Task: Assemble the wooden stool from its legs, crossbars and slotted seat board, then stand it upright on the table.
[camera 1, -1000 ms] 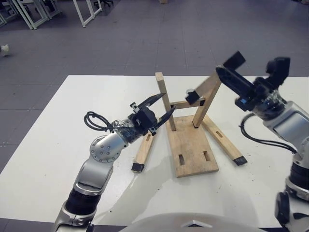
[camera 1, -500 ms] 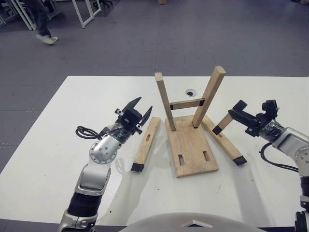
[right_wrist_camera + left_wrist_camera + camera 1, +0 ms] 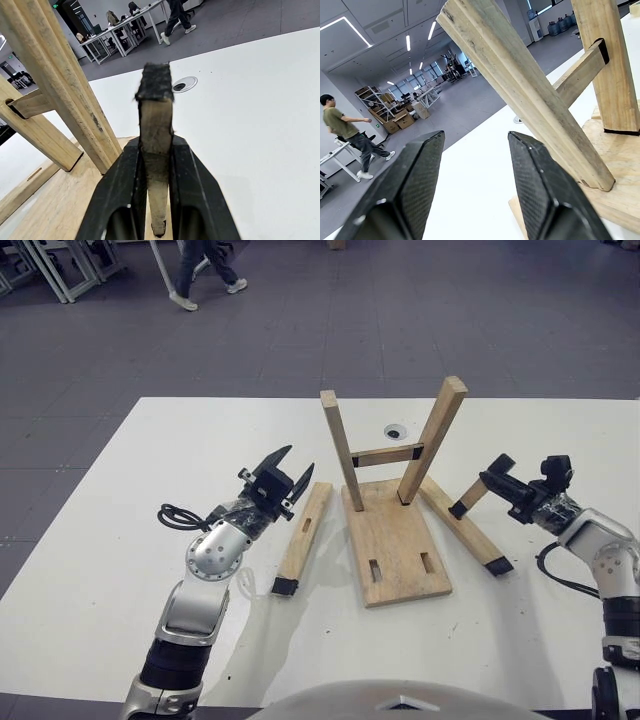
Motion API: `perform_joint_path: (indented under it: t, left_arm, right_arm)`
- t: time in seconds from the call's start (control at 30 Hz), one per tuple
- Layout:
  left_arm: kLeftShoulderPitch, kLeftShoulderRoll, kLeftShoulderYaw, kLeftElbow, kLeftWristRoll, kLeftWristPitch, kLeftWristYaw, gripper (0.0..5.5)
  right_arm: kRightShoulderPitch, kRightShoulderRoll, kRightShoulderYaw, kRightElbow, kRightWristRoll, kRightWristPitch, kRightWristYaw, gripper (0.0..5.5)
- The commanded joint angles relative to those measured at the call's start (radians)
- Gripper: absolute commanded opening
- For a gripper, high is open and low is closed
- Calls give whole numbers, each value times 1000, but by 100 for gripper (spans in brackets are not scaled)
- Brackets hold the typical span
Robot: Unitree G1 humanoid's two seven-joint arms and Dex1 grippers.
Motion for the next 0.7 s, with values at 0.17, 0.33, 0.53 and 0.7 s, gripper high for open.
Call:
perform_joint_path:
  t: [0.17,0.33,0.53,0.7]
  left_arm:
    - [11,-5,0,6,8,15,-1,232]
    - [21,-8,0,8,11,12,3,232]
    - [15,-18,-6,15,17,9,10,232]
    - [19,-18,-3,21,20,1,9,232]
  right_arm:
    - [100,-21,76,-113,-314,-167,-163,40]
    - [64,-43,52,-129,-330,-118,-171,40]
    - [-37,-40,59,-48,-368,-73,-186,40]
    - [-54,-23,30,-34,-346,-44,-181,40]
